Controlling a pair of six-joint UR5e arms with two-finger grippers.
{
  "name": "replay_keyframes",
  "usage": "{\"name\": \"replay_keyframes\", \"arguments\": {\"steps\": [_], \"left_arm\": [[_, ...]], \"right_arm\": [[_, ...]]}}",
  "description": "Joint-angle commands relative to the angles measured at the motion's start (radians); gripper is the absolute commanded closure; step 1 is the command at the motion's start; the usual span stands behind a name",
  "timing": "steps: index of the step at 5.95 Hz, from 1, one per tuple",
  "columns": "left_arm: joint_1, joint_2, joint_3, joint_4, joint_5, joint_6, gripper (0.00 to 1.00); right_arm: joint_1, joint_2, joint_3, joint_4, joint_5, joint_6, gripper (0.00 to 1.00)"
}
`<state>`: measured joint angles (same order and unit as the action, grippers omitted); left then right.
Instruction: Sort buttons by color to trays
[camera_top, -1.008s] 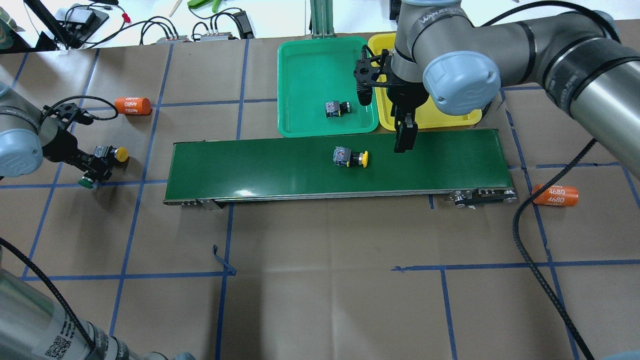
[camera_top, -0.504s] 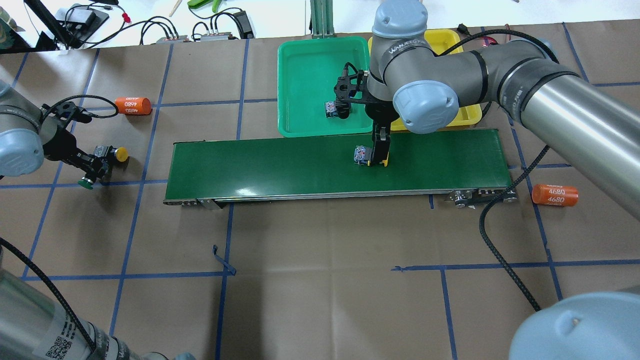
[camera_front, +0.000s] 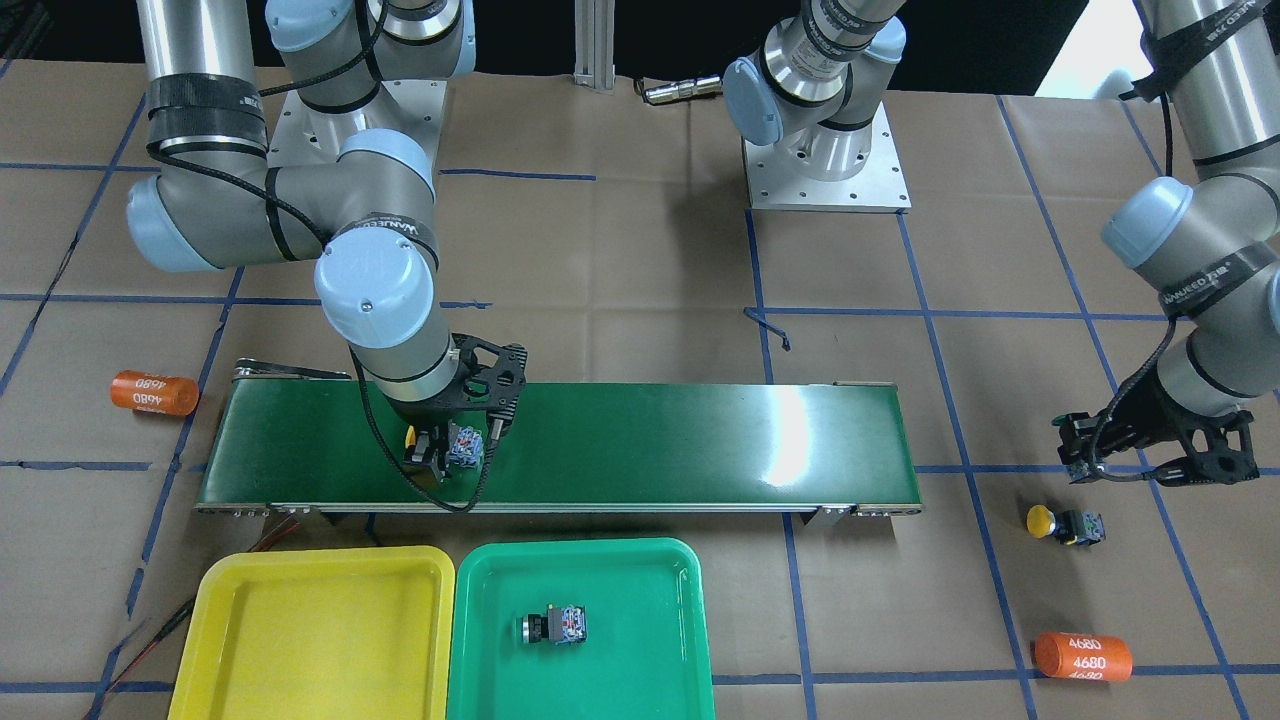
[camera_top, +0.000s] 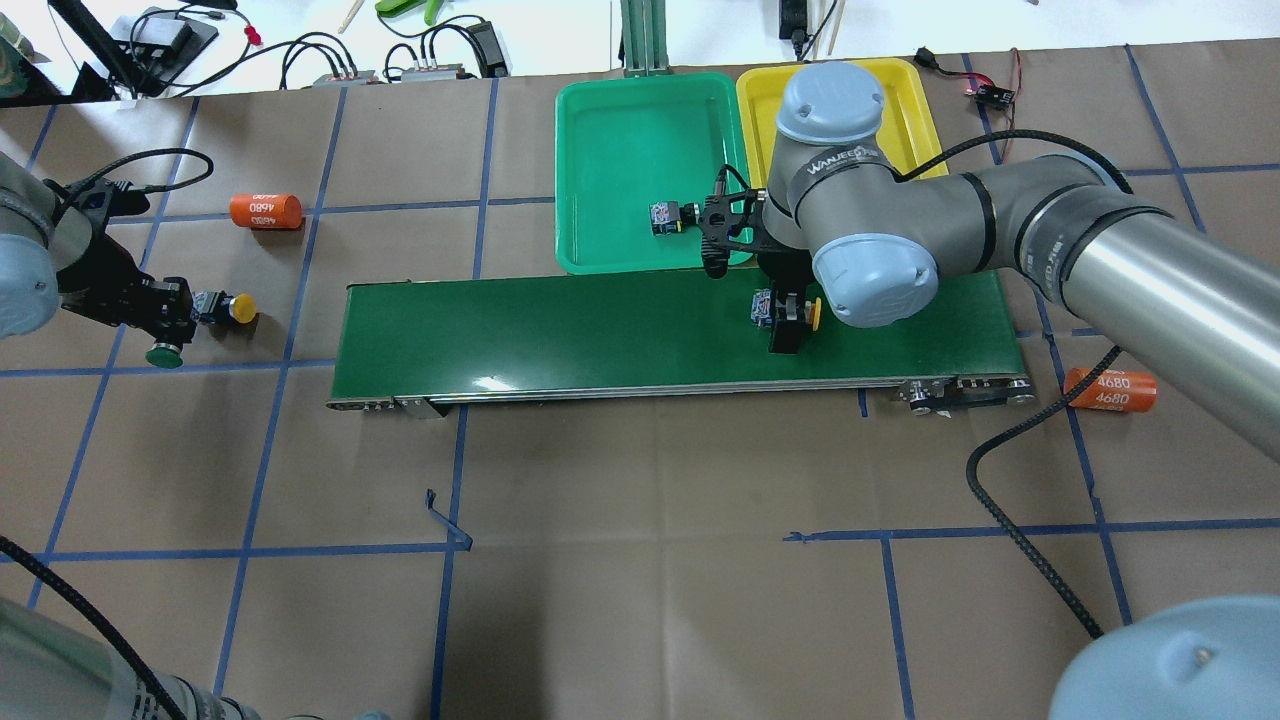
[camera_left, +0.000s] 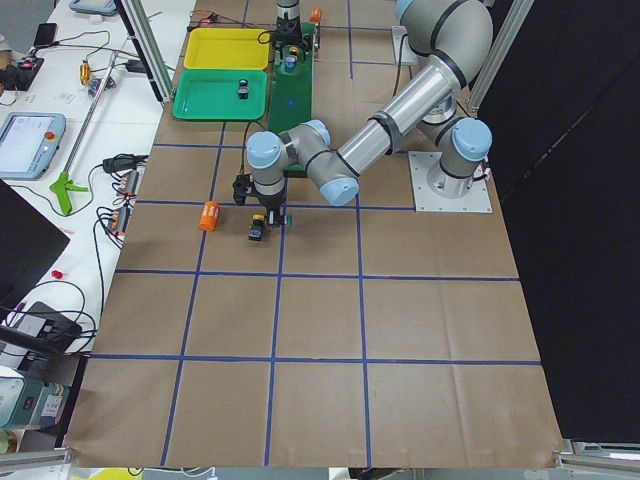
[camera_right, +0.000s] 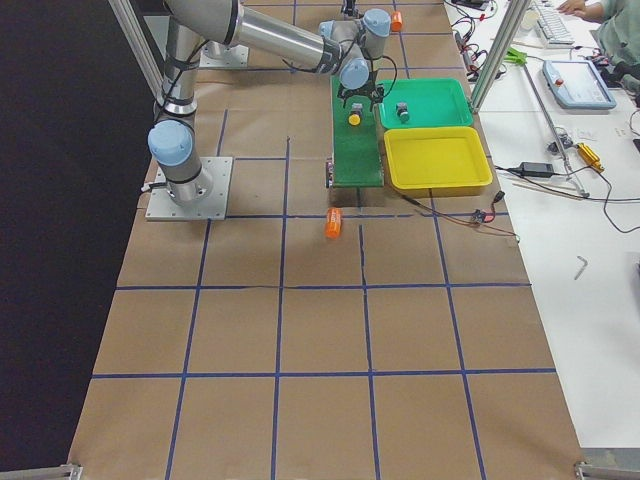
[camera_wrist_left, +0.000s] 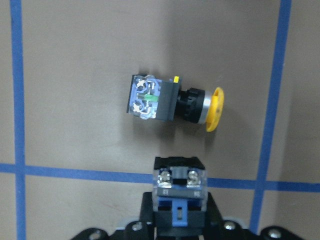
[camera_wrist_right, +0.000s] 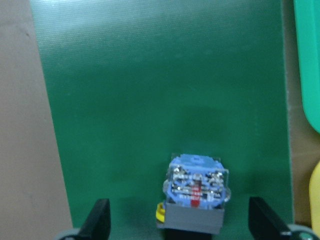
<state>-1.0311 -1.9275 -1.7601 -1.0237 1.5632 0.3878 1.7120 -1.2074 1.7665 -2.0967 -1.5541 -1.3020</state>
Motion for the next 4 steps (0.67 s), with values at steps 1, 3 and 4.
{"name": "replay_keyframes", "arguments": {"steps": [1,3,4], "left_arm": [[-0.116,0.056,0.001,-0.018,-0.049,-0.455,0.81],[-0.26,0.061,0.004,-0.016,-0.051,-0.864,0.94],[-0.342,0.05,0.011,-0.009,-0.052,-1.093,0.99]], "right_arm": [[-0.055,-0.024,0.027,0.003,-0.074,-0.064,0.76],[-0.063,-0.031,0.027,0.004,-0.112,-0.08,0.93],[-0.098,-0.058,0.025,0.007,-0.142,-0.123,0.94]]}}
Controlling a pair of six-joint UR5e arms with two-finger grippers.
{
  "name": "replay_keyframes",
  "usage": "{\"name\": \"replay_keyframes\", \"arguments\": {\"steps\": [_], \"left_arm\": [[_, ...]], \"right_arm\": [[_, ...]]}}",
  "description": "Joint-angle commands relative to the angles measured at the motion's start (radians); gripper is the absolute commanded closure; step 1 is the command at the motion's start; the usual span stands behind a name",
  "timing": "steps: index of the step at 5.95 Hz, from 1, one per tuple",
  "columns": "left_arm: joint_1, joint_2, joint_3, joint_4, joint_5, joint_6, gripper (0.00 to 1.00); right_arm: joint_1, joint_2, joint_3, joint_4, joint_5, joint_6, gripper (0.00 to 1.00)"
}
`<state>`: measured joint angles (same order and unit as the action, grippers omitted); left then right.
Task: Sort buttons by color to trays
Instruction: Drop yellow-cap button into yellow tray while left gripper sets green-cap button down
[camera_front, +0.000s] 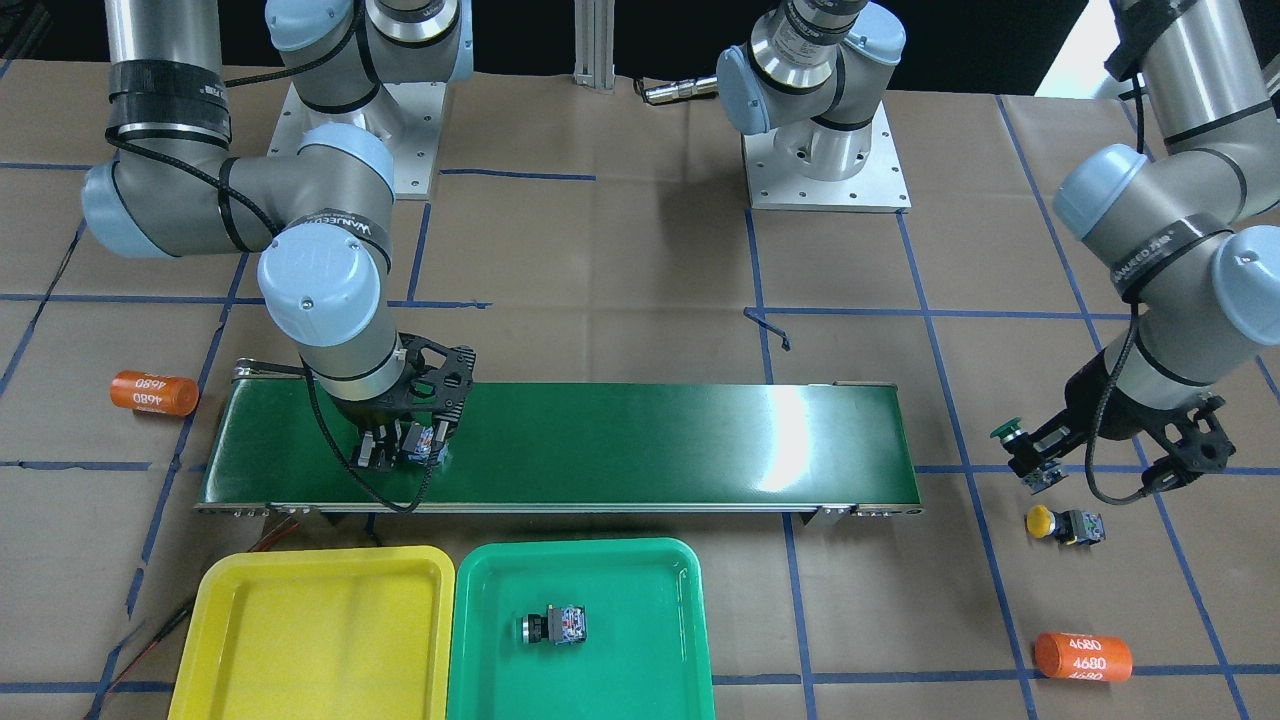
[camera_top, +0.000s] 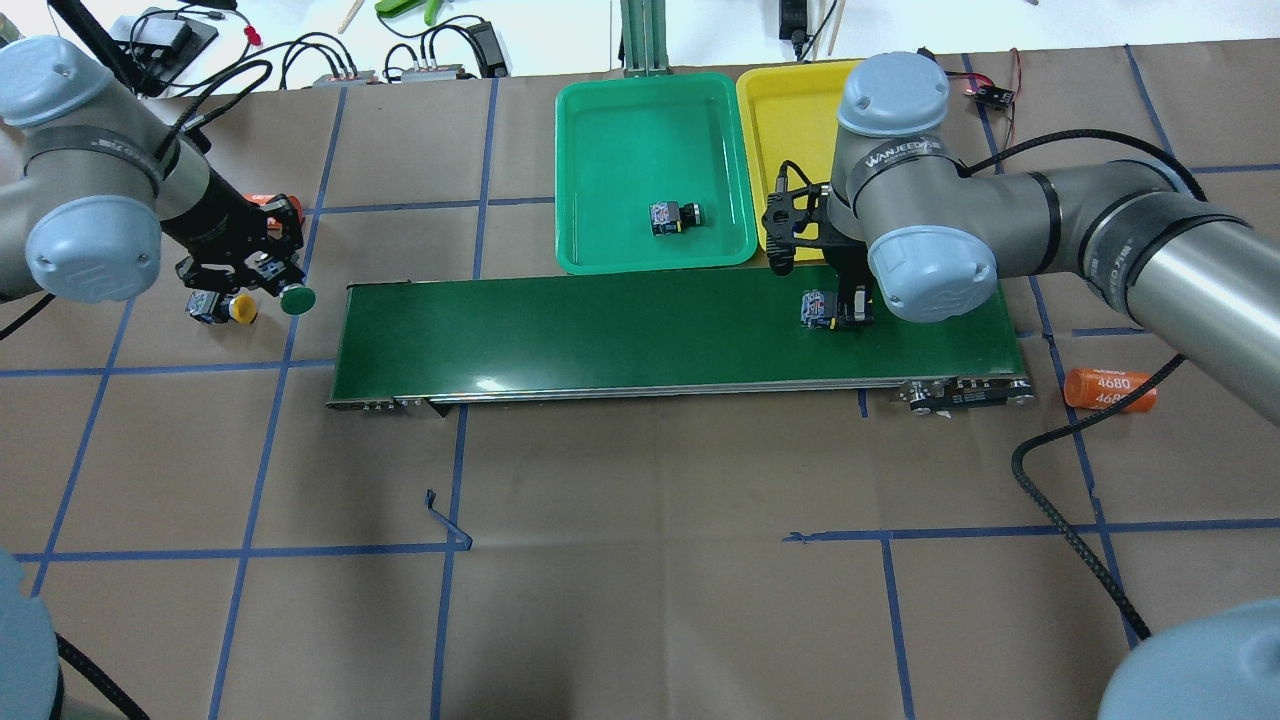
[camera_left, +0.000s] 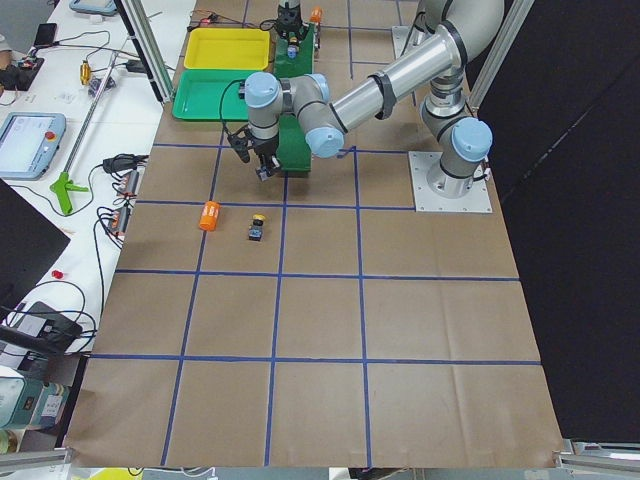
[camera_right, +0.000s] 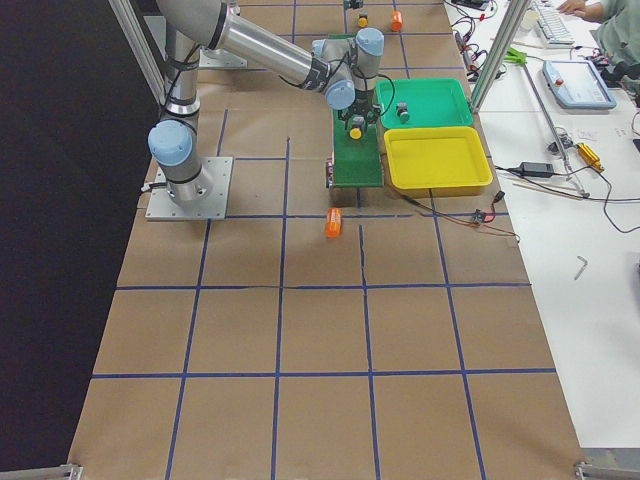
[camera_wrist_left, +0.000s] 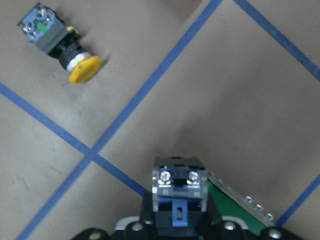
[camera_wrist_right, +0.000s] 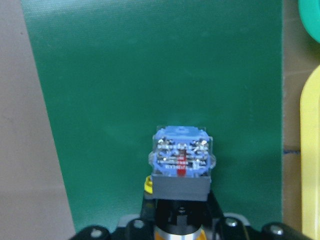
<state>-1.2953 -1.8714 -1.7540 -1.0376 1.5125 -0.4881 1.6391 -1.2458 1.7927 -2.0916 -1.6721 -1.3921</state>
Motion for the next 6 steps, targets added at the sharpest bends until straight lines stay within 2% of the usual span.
{"name": "replay_keyframes", "arguments": {"steps": [1,2,3,5,6], "left_arm": [[-0.152,-0.026,0.01,0.007,-0.002,-0.456,1.0],[-0.194,-0.029,0.005,0.001,0.0,-0.58,1.0],[-0.22,-0.031,0.007,-0.002,-0.002,-0.69,1.0],[-0.239,-0.06,0.01,-0.004,-0.031,-0.799,1.0],[-0.274,-0.057,0.008,-0.007,-0.02,-0.808,0.99]], "right_arm": [[-0.059,-0.055,-0.01,0.034,-0.026,-0.079,0.94],[-0.071,-0.057,-0.045,0.031,-0.023,-0.087,0.94],[-0.07,-0.01,-0.146,0.025,-0.014,-0.09,0.94],[-0.07,0.203,-0.409,0.038,-0.009,-0.139,0.93],[-0.07,0.289,-0.486,0.035,-0.008,-0.154,0.93]]}}
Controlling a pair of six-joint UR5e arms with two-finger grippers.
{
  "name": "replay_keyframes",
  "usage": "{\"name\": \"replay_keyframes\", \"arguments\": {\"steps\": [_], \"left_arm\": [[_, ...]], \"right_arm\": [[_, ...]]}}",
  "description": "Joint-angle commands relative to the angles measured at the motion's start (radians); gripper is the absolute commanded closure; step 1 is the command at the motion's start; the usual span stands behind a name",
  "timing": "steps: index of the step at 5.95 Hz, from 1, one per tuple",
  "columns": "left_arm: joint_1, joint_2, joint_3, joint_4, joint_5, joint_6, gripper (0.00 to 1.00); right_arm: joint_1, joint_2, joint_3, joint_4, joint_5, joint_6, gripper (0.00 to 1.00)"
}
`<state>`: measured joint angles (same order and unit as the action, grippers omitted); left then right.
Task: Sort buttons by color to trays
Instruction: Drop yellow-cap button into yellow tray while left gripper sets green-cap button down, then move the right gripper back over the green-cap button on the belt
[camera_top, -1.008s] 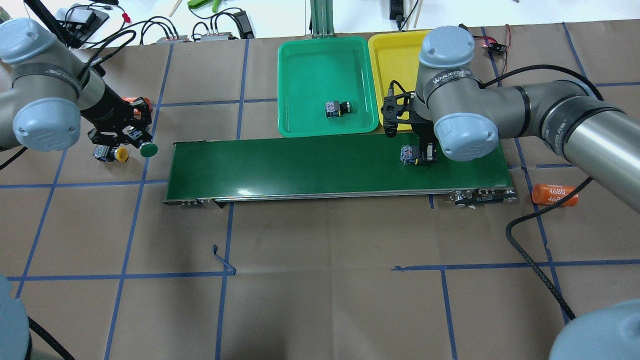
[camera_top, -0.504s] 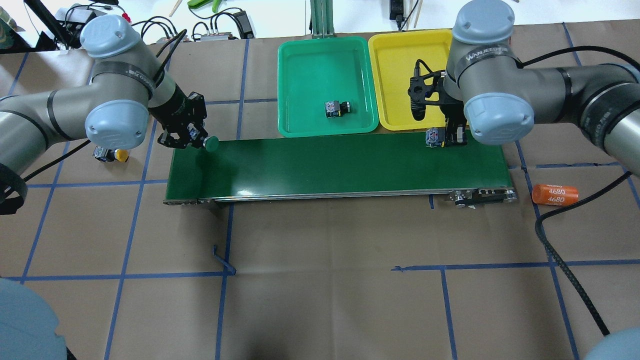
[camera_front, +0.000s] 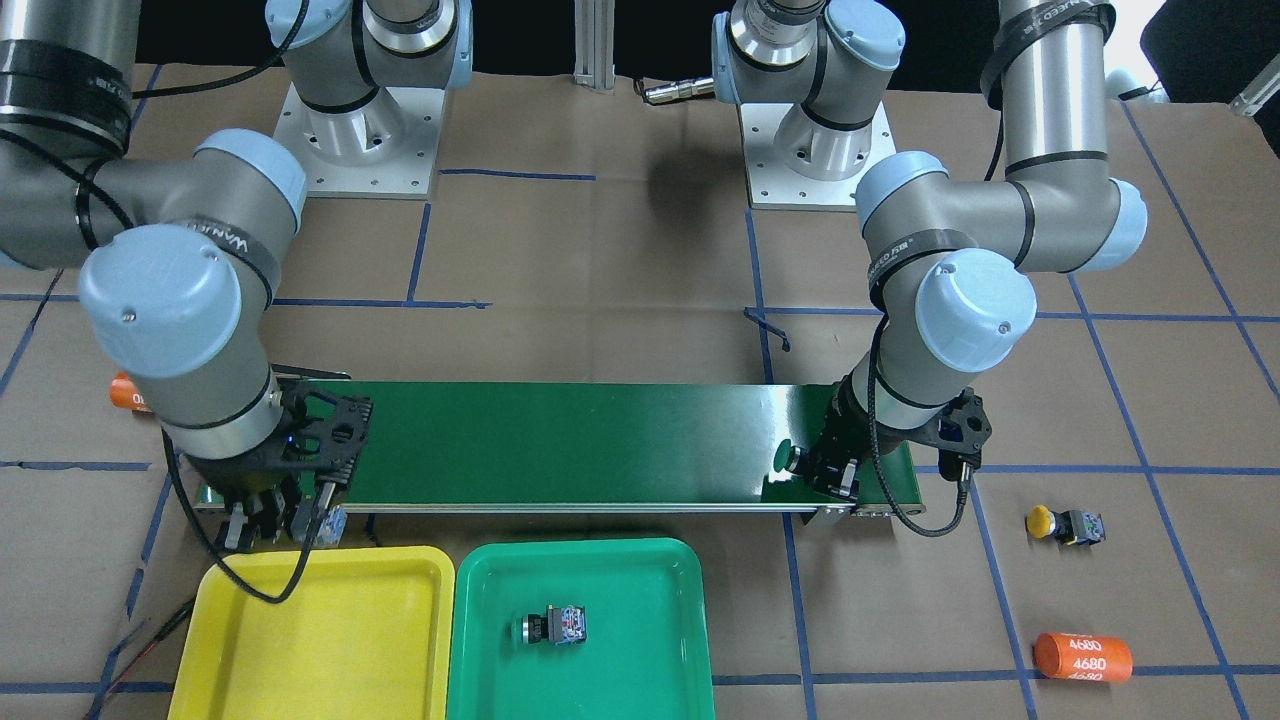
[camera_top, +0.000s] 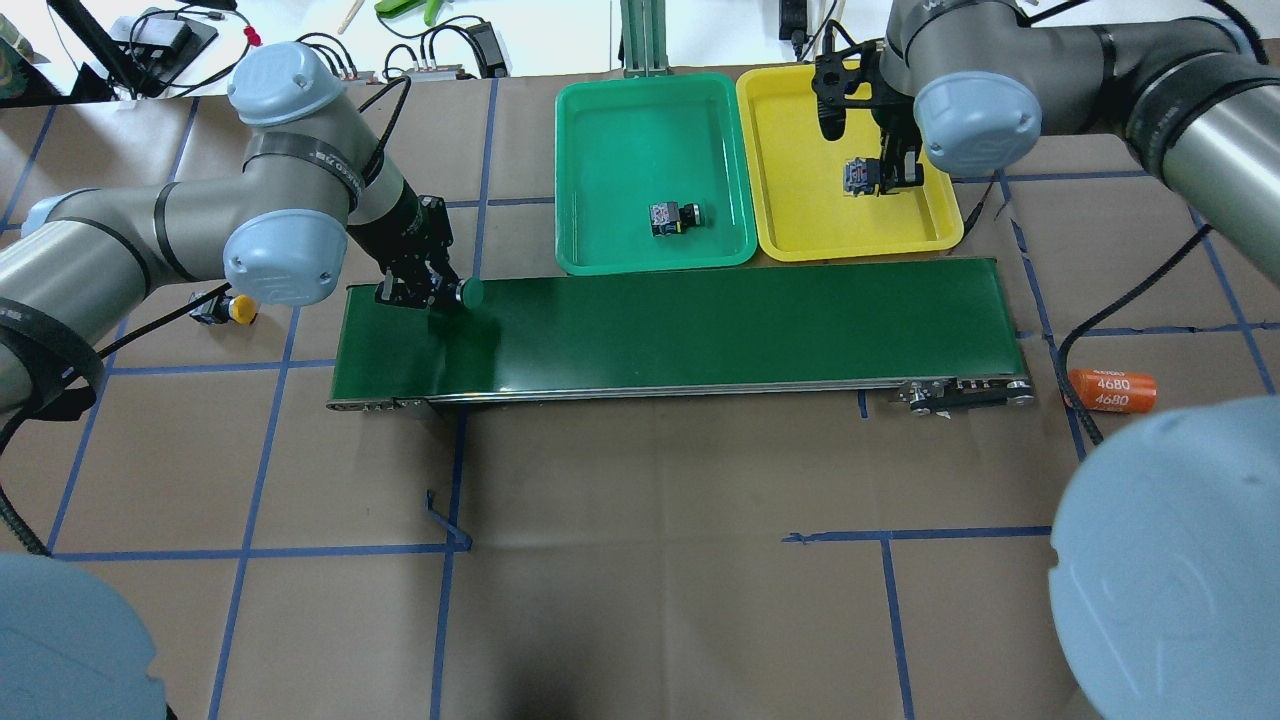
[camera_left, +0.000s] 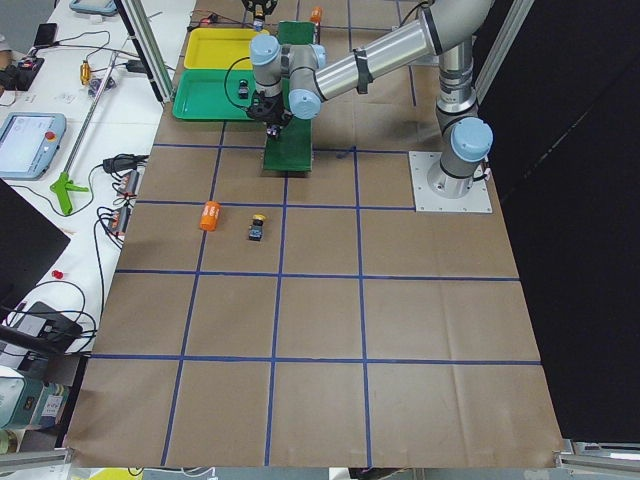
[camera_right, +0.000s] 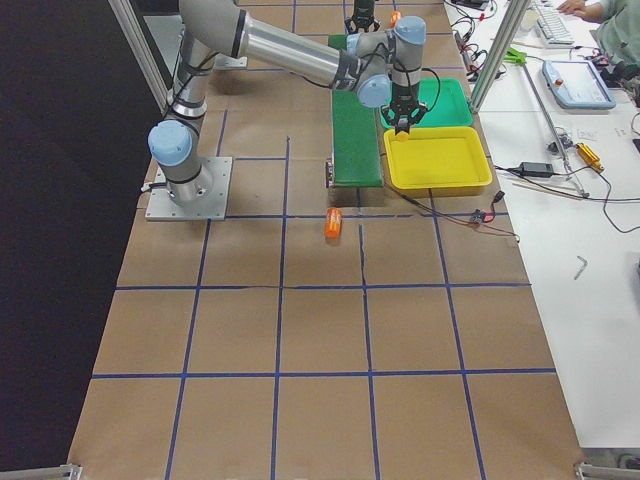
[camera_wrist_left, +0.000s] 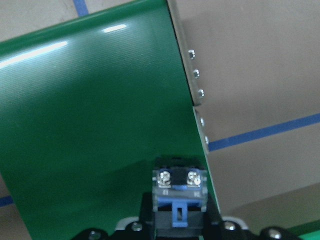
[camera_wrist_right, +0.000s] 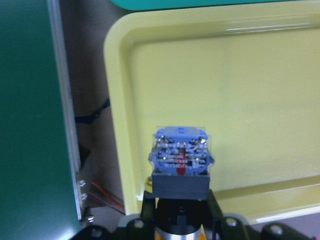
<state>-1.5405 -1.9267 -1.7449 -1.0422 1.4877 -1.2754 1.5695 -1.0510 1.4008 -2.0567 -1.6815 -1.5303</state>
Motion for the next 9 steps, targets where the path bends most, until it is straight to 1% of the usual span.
{"name": "replay_keyframes", "arguments": {"steps": [1,2,3,4,5,6,7,8,9], "left_arm": [[-0.041,0.005,-0.008,-0.013,0.012,-0.022,0.98],[-0.044,0.026,-0.005,-0.059,0.013,-0.024,0.98],[-0.044,0.026,-0.01,-0.077,0.011,-0.024,0.78],[-0.044,0.031,-0.013,-0.085,0.012,-0.024,0.19],[-0.043,0.04,-0.005,-0.108,0.013,-0.003,0.09],[-0.024,0.041,0.005,-0.119,0.029,0.064,0.07],[0.005,0.041,0.005,-0.116,0.054,0.158,0.07],[0.06,0.043,0.007,-0.108,0.055,0.317,0.07],[0.112,0.048,0.005,-0.105,0.057,0.481,0.05]], "right_arm": [[0.0,0.142,-0.106,-0.008,0.014,-0.031,0.92],[0.0,0.167,-0.099,-0.013,0.023,-0.034,0.88],[0.0,0.175,-0.098,-0.01,0.075,-0.021,0.06],[0.0,0.155,-0.108,-0.007,0.098,-0.016,0.0],[0.0,0.105,-0.102,0.004,0.095,-0.013,0.0],[0.003,0.032,-0.098,0.124,0.095,0.018,0.0],[0.017,-0.054,-0.095,0.268,0.095,0.1,0.0],[0.042,-0.113,-0.068,0.33,0.097,0.122,0.0],[0.093,-0.172,0.026,0.326,0.095,0.174,0.0]]}}
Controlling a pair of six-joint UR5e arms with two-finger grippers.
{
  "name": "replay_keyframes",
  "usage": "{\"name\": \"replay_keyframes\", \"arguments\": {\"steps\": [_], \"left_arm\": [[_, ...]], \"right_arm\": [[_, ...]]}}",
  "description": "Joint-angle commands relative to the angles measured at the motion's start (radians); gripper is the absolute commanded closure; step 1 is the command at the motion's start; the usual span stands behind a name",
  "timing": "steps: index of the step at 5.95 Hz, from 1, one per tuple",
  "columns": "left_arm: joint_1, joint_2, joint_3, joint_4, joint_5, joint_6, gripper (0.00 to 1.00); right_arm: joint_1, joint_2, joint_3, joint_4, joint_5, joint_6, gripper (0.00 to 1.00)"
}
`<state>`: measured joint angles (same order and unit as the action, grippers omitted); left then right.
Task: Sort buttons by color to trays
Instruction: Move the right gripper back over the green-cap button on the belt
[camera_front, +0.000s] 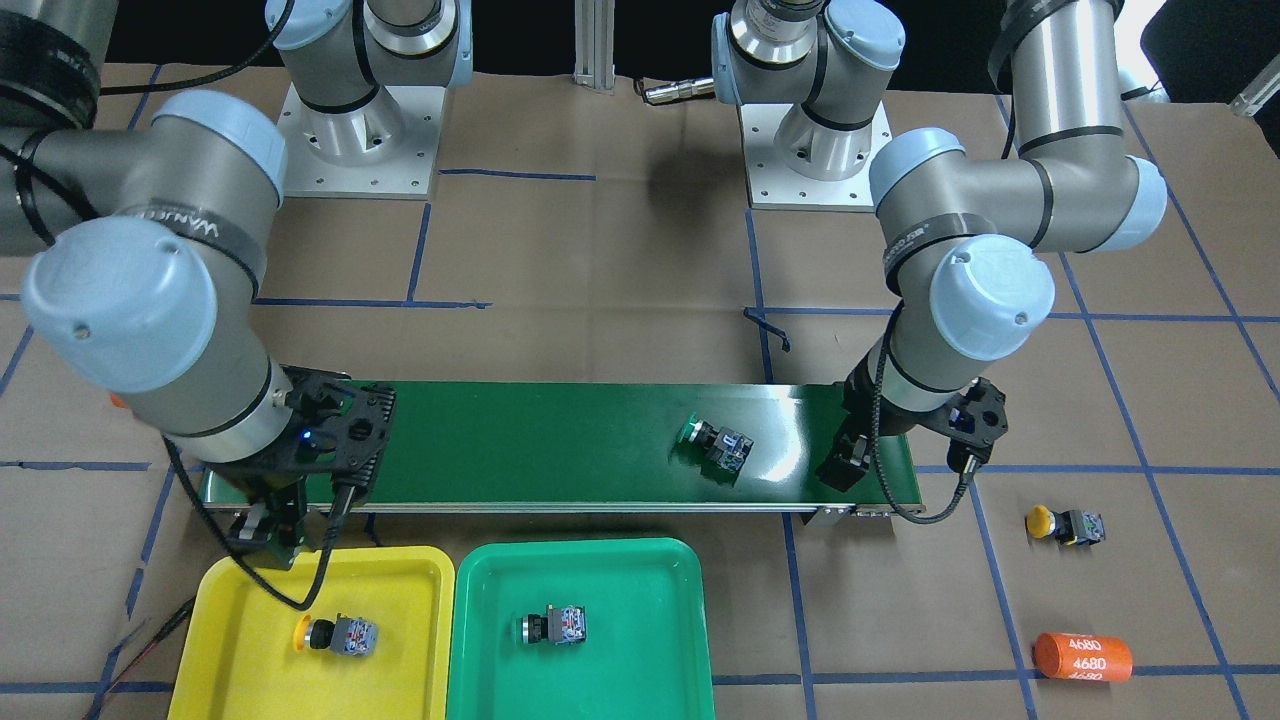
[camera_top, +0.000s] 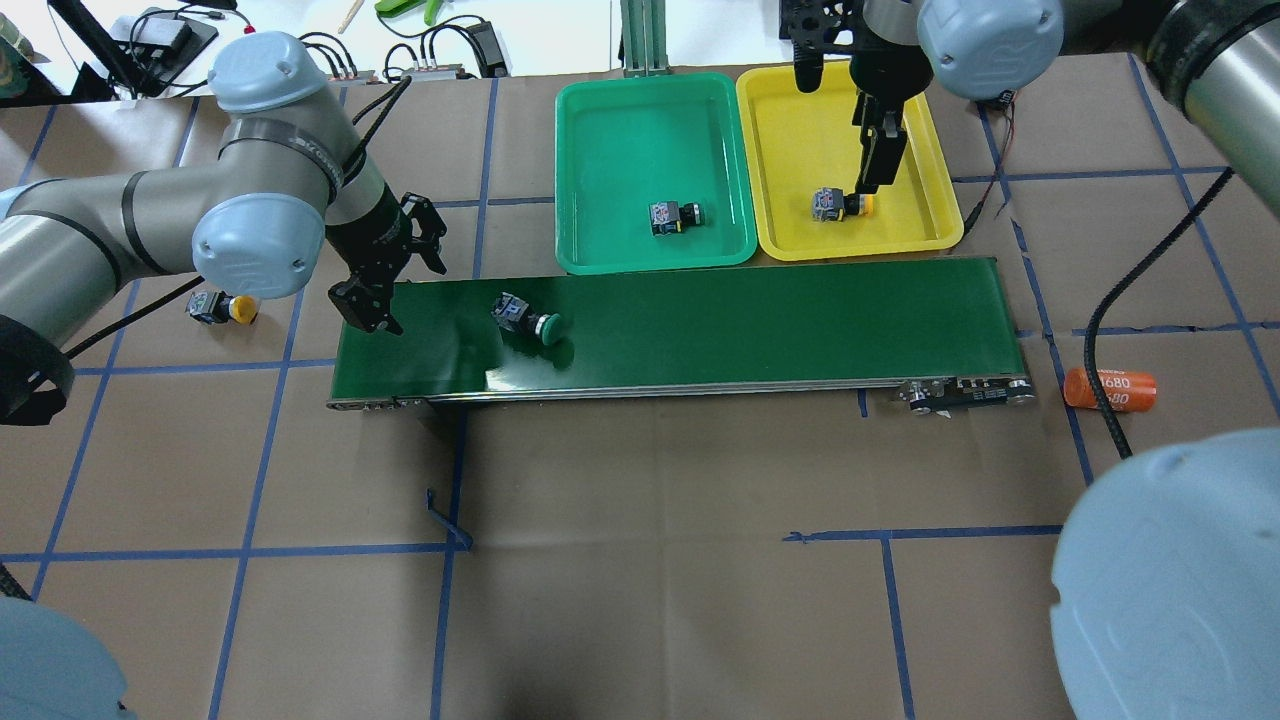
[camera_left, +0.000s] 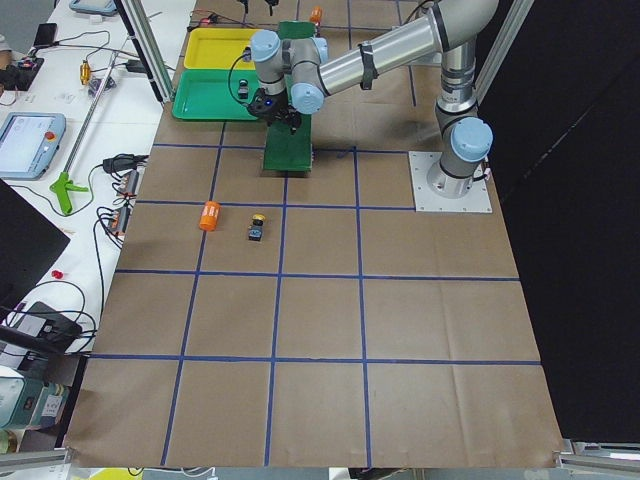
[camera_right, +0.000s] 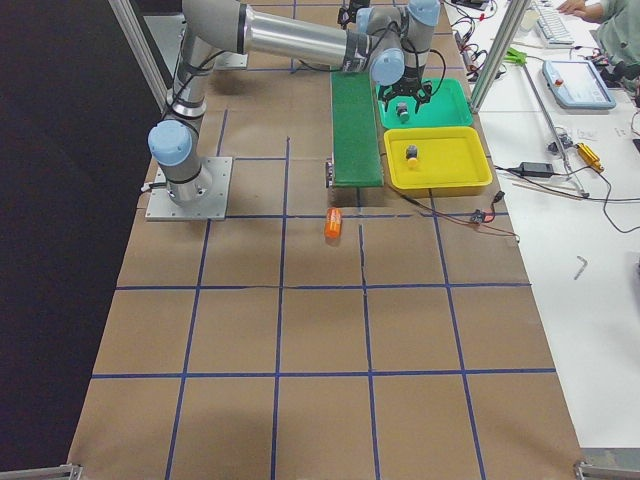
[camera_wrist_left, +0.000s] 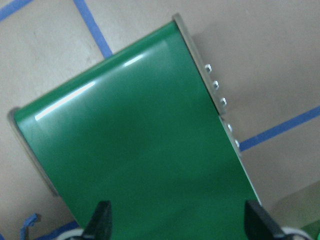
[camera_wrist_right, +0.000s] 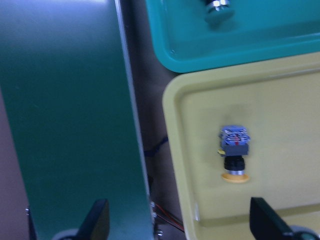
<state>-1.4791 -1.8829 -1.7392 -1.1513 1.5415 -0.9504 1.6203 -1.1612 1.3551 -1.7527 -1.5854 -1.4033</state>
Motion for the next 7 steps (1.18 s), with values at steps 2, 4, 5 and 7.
{"name": "replay_keyframes", "arguments": {"steps": [2,4,5,7], "left_arm": [[0.135,0.014,-0.002,0.007,0.04,0.443,0.05],[0.242,0.028,-0.002,0.007,0.048,0.704,0.05],[0.291,0.03,-0.006,0.007,0.046,0.808,0.05],[0.373,0.018,0.001,0.007,0.035,0.936,0.05]], "right_arm": [[0.067,-0.144,0.214,0.004,0.008,0.07,0.0],[0.078,-0.146,0.22,0.001,0.013,0.066,0.0],[0.117,-0.135,0.223,-0.055,0.016,0.064,0.0],[0.197,-0.117,0.313,-0.233,0.018,0.239,0.0]]}}
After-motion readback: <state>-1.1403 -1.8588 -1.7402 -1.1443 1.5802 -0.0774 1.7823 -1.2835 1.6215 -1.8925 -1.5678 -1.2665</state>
